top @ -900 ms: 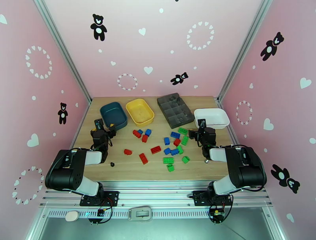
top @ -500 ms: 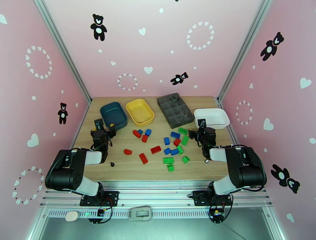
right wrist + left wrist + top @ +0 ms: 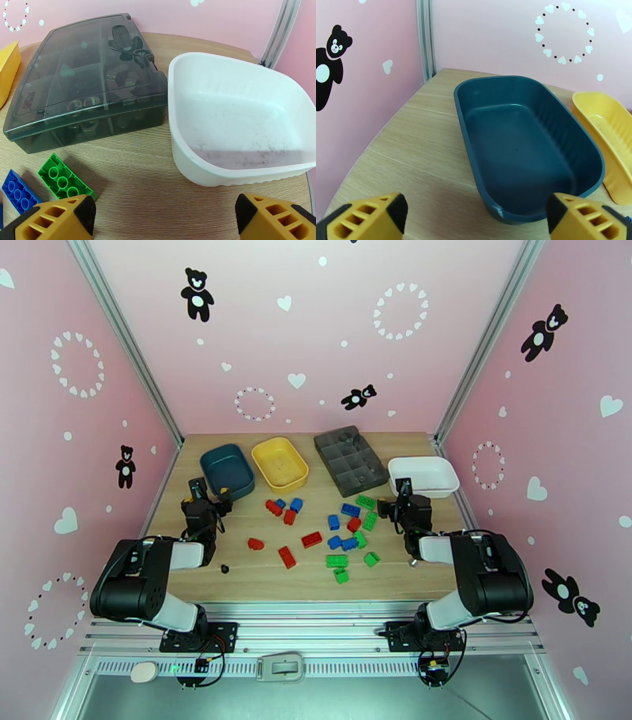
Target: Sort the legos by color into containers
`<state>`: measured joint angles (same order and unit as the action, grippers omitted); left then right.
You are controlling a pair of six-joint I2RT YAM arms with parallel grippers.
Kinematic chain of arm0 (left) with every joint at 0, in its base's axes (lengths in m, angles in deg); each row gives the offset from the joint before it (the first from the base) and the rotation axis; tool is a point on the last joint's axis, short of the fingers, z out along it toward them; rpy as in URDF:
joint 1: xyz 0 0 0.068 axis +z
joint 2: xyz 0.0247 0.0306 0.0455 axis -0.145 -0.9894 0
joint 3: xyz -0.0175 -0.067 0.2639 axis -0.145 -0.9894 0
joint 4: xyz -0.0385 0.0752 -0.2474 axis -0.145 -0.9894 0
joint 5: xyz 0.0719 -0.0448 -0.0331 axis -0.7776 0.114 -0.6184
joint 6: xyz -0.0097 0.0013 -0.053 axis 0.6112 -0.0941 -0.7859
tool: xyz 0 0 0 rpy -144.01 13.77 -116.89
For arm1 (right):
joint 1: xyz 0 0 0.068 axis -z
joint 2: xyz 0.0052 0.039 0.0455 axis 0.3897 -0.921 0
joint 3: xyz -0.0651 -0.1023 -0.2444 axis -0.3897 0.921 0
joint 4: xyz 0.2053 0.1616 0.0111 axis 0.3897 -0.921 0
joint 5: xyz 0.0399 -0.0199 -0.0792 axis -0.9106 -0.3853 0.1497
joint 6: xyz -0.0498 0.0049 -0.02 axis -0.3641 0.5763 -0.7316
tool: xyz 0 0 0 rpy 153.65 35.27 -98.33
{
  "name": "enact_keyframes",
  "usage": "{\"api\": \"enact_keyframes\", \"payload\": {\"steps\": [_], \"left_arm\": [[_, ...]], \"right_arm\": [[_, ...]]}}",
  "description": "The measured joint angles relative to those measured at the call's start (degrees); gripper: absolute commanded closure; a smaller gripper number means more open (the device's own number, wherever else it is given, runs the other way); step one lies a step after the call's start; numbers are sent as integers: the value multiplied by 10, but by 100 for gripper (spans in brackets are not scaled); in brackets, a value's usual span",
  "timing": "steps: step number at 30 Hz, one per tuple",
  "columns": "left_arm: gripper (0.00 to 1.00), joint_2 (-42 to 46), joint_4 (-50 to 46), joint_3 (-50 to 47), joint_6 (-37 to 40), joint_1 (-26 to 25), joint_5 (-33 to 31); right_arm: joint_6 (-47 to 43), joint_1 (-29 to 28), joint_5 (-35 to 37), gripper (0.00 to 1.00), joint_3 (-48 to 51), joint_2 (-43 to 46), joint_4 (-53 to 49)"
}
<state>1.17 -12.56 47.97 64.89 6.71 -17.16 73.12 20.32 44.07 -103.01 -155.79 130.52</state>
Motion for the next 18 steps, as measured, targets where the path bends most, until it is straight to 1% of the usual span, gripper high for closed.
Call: {"api": "enact_keyframes", "payload": {"steps": [14,16,18], "left_arm": [[2,2,-6,0,-1,0,0],[2,18,-30,0,-2,0,0],[1,56,-85,6,-6,0,0]], "right_arm": [[2,0,4,1,0,1,-3],[7,0,15,1,-7,7,-26],[18,0,38,1,-31,24,-87]]}}
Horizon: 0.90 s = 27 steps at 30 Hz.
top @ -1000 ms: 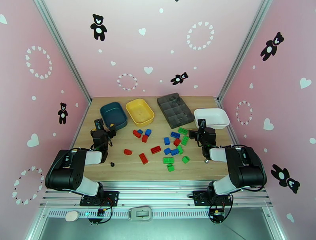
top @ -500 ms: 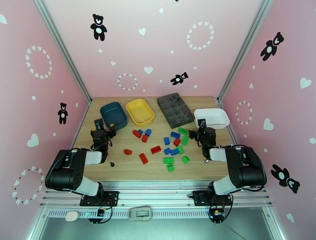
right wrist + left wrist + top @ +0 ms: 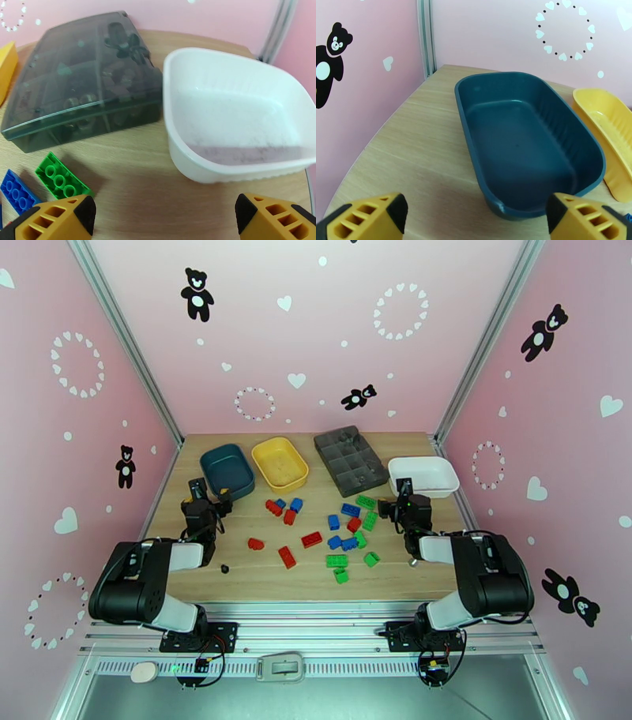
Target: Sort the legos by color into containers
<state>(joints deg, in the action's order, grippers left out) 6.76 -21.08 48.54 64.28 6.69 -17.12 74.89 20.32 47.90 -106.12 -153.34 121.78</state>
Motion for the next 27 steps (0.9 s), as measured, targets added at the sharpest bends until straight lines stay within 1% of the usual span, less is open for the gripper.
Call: {"api": "enact_keyframes", "payload": {"steps": [1,4,7,8,10,12,13,16,18,19,21,24,26,27], "left_arm": [[2,21,-30,7,-5,0,-1],[2,86,-184,74,-46,-4,-32],[2,112,-361,176,-119,-6,-76],[2,117,-427,213,-151,-6,-86],[2,127,-517,255,-192,-6,-90],[2,147,-585,267,-224,-6,-74],[1,159,-612,267,-237,-7,-65],[2,210,-683,262,-281,-7,-32],[2,255,-713,261,-314,-7,1],[2,275,-721,261,-329,-7,19],[8,306,-736,261,-360,-7,61],[12,326,-755,261,-400,-16,123],[13,326,-767,261,-419,-44,151],[13,326,-774,261,-430,-68,162]], "right_arm": [[7,0,14,1,-15,10,-29],[31,0,50,1,-63,59,-115],[79,1,85,1,-98,129,-217],[107,2,100,1,-117,153,-270],[157,8,119,1,-162,178,-362],[202,12,130,1,-219,185,-464],[217,14,129,3,-239,185,-501],[253,15,95,15,-283,189,-604],[271,14,44,25,-297,195,-669],[279,14,20,28,-302,196,-693],[296,13,-34,29,-309,198,-738],[313,-8,-95,27,-309,198,-787],[320,-42,-117,25,-306,198,-812],[325,-65,-125,25,-302,198,-823]]}}
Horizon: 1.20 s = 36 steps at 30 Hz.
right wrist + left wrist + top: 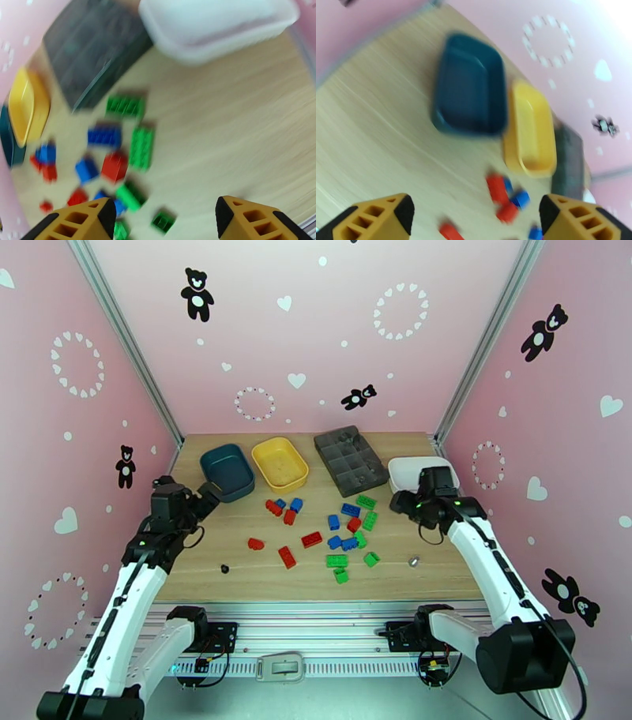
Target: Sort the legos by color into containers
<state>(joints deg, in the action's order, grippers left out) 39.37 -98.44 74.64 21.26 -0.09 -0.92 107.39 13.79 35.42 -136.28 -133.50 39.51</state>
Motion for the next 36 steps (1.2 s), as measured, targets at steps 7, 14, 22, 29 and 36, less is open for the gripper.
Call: {"api": "enact_keyframes", "payload": {"steps": [7,14,22,29,36], "left_arm": [[14,3,-8,-34,-78,-207,-3],[12,-76,2,-50,-159,-354,-66],[12,-127,-18,-40,-206,-356,-101],[21,-210,-58,13,-189,-335,-67],[24,-325,-79,55,-188,-369,-25]], "right_arm": [[47,-132,-8,25,47,0,-42],[81,-234,4,30,68,-58,-38],[67,-360,14,33,-45,-215,-35],[43,-401,14,36,-156,-341,-23],[35,-397,45,30,-179,-349,-43]]}}
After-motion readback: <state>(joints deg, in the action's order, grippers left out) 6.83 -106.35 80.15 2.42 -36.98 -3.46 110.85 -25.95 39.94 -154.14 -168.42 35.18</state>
